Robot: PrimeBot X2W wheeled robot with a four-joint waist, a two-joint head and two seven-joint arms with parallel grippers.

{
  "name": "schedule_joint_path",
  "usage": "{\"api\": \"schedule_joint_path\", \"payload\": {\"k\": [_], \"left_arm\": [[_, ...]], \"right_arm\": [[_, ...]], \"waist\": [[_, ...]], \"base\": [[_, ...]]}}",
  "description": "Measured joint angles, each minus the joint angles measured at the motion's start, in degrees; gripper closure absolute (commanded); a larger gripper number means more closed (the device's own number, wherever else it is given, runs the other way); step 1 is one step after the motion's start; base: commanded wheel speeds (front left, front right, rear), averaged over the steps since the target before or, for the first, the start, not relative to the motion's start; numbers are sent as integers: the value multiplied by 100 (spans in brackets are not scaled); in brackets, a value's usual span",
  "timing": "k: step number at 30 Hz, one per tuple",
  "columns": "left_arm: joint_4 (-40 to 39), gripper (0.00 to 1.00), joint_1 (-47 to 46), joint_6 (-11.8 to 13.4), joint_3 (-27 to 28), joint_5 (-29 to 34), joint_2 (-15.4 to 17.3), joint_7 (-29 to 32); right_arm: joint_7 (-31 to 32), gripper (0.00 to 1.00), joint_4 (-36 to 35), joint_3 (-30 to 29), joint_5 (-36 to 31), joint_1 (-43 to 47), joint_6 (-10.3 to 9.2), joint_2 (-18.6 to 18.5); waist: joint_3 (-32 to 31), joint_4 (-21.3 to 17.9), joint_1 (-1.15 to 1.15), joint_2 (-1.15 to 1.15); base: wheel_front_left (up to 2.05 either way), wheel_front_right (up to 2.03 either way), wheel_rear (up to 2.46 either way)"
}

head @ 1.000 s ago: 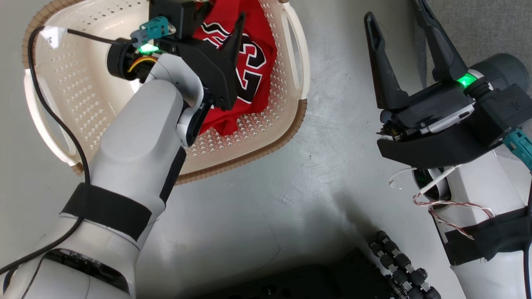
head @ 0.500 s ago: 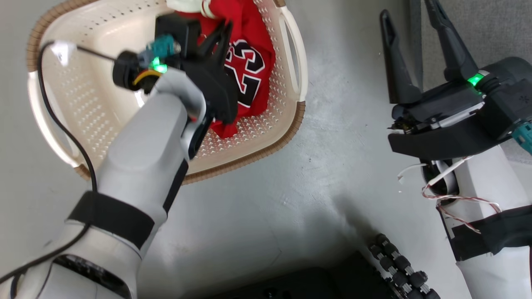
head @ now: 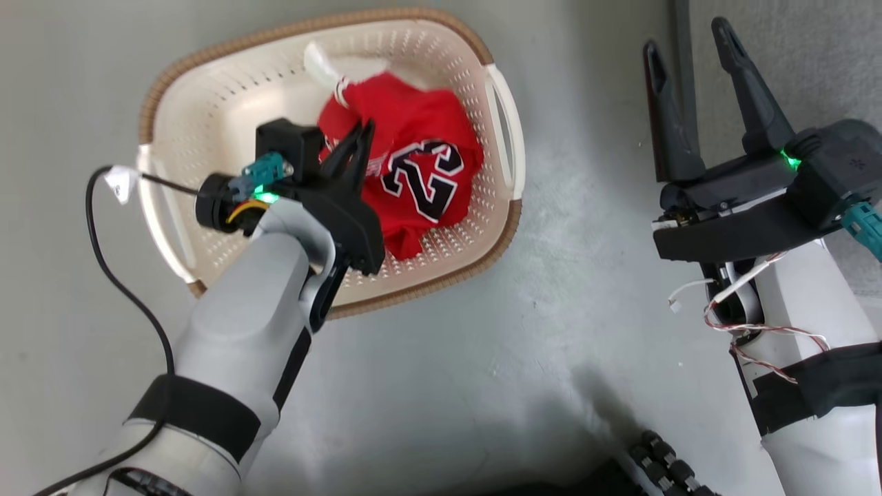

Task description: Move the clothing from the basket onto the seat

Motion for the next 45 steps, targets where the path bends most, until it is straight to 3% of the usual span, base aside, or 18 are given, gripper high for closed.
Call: {"api": "schedule_joint_path", "payload": {"k": [15,45], "left_arm": [[-3,100,809,-62,32,-244,-8,-99],[-1056,100,2440,-80,969,-121,76,-99]], "right_arm": [[1,0,527,-16,32,299,19,-19],[1,0,1198,-66,285,1539,44,-42]], "waist": [[-1187,273,-1,0],[-3487,790,-1,0]], "base": [[0,0,0],[0,0,0]]}}
